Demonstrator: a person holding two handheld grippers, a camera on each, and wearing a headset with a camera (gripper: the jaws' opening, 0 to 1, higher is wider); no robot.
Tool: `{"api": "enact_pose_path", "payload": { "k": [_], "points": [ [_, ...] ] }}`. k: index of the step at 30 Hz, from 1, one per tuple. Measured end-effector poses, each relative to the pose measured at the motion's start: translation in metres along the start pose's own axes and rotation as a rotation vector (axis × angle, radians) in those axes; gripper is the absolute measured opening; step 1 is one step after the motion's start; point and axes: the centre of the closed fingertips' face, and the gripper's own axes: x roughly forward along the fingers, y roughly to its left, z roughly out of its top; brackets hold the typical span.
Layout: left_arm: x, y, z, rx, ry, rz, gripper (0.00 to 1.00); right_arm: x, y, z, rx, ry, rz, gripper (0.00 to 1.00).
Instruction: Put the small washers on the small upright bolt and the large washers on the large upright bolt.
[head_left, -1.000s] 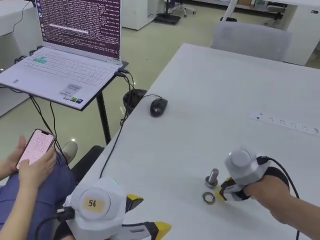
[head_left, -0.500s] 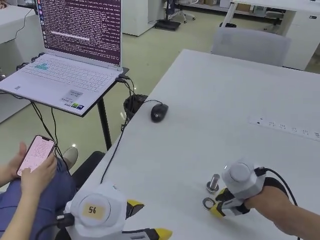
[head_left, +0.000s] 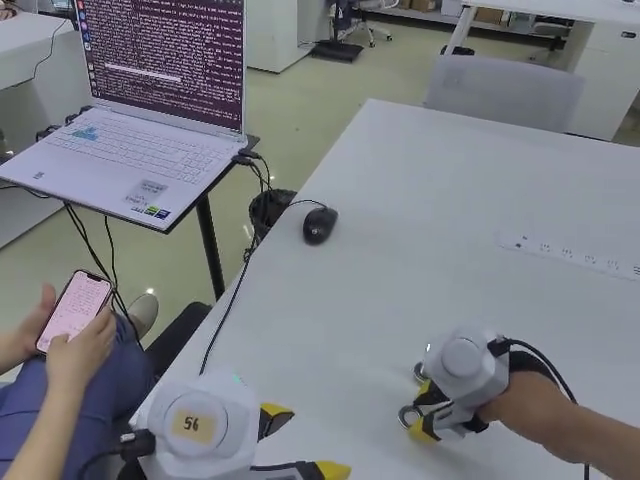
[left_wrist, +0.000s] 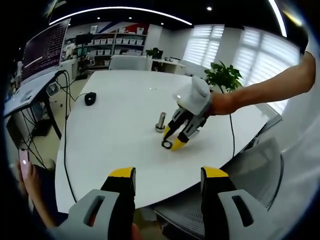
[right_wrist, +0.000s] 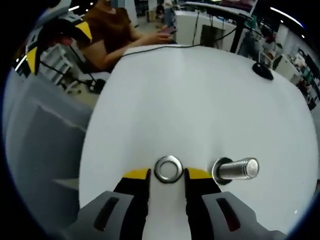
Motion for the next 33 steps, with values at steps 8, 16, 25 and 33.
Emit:
{"api": "enact_pose_path", "payload": {
  "k": [8, 16, 25, 33],
  "points": [
    [-0.003, 0.003, 0.0, -0.001, -0.001, 0.008, 0.51, 0.0, 0.003, -0.001, -0.202, 0.093, 0.065, 0.29],
    [0.0, -0.002, 0.0, -0.001, -0.001, 0.0, 0.51, 0.001, 0.006, 0.0, -0.273, 0.107, 0.094, 0.27],
    [-0.001, -0.002, 0.002, 0.005, -0.002, -0.004, 0.51, 0.0, 0.009, -0.003, -0.243, 0.112, 0.097, 0.24],
    [-0.003, 0.001, 0.003, 0.003, -0.007, 0.004, 0.51, -0.002, 0.014, -0.002, -0.156, 0.065, 0.075, 0.23]
  ]
}}
